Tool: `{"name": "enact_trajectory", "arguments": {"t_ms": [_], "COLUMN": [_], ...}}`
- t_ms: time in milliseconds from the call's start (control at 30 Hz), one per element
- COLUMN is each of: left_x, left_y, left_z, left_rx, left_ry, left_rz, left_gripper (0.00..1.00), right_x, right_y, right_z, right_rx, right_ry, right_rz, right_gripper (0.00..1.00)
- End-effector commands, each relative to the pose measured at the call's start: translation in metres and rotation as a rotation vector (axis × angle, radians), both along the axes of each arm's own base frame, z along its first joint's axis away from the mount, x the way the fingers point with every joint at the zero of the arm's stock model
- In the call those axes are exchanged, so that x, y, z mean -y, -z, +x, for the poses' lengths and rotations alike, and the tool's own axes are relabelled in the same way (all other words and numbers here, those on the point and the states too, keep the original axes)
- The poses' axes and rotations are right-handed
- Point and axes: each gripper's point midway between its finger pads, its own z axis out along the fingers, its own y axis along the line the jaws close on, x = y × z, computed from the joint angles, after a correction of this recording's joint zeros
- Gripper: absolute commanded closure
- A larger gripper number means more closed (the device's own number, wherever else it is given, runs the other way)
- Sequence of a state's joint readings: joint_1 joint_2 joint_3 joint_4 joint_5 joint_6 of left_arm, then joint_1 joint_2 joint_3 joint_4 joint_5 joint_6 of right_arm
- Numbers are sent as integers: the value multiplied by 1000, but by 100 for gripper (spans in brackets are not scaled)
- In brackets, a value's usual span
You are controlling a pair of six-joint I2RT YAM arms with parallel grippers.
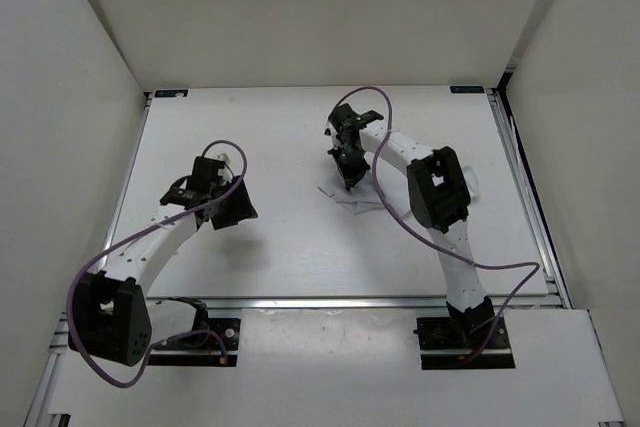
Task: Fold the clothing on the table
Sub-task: Flatten the skirt out
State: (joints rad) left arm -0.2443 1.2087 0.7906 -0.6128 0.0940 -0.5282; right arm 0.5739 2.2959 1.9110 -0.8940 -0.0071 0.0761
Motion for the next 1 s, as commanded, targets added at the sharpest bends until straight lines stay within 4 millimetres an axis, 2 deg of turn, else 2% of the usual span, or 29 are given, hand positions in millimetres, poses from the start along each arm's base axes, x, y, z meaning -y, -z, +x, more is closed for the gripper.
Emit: {"name": "enact_trajectory", "arguments": {"t_ms": [0,67,100,133,167,267,300,367,433,467,500,533,567,600,633,667,700,733,767,800,833,867,900,933,967], "left_x": [-2,-5,-6,-6,-6,-5,-4,3,8,10,13,15,19,19,19,18,15,13,11,6,5,0,-3,-5,-6], "left_y": [-5,-5,-6,-8,-6,-2,-1,1,3,5,6,6,6,5,7,6,3,5,6,5,6,7,10,12,10], "left_z": [-4,-6,-5,-5,-5,-5,-4,-5,-4,-7,-5,-6,-8,-7,-10,-10,-9,-11,-13,-11,-14,-14,-16,-17,-15], "left_rx": [25,23,28,35,35,29,29,27,27,22,21,21,14,22,16,17,27,22,16,29,31,27,28,26,31], "left_ry": [-2,-13,-15,-12,-6,-9,3,17,26,35,39,49,60,60,65,63,55,54,50,33,33,21,12,10,6], "left_rz": [-23,-25,-26,-29,-27,-30,-26,-42,-47,-44,-49,-49,-56,-53,-50,-46,-47,-46,-50,-50,-59,-54,-51,-50,-48], "left_gripper": [34,34,34,35,35,36,36,36,35,36,36,36,35,36,36,36,35,36,35,35,36,36,36,37,36], "right_x": [-13,-28,-42,-49,-58,-72,-73,-72,-67,-64,-65,-57,-50,-44,-36,-25,-12,-1,17,36,51,77,98,119,131], "right_y": [-13,-63,-81,-117,-136,-228,-238,-281,-310,-321,-323,-333,-336,-330,-312,-305,-291,-259,-252,-221,-183,-153,-128,-122,-105], "right_z": [10,13,12,9,2,-26,-31,-43,-47,-52,-56,-54,-55,-56,-57,-55,-57,-60,-59,-67,-76,-82,-93,-86,-88], "right_rx": [20,127,154,203,192,272,295,390,436,441,417,437,439,429,390,376,323,241,227,148,76,47,6,57,61], "right_ry": [-8,-48,-66,-81,-110,-198,-230,-262,-248,-249,-246,-220,-200,-178,-141,-97,-42,37,99,198,294,416,519,596,645], "right_rz": [27,111,177,251,344,588,609,654,697,731,761,779,782,768,736,720,713,677,668,636,582,523,486,449,417], "right_gripper": [100,100,99,100,100,100,100,100,100,99,100,99,100,100,100,100,100,100,100,100,92,82,61,49,42]}}
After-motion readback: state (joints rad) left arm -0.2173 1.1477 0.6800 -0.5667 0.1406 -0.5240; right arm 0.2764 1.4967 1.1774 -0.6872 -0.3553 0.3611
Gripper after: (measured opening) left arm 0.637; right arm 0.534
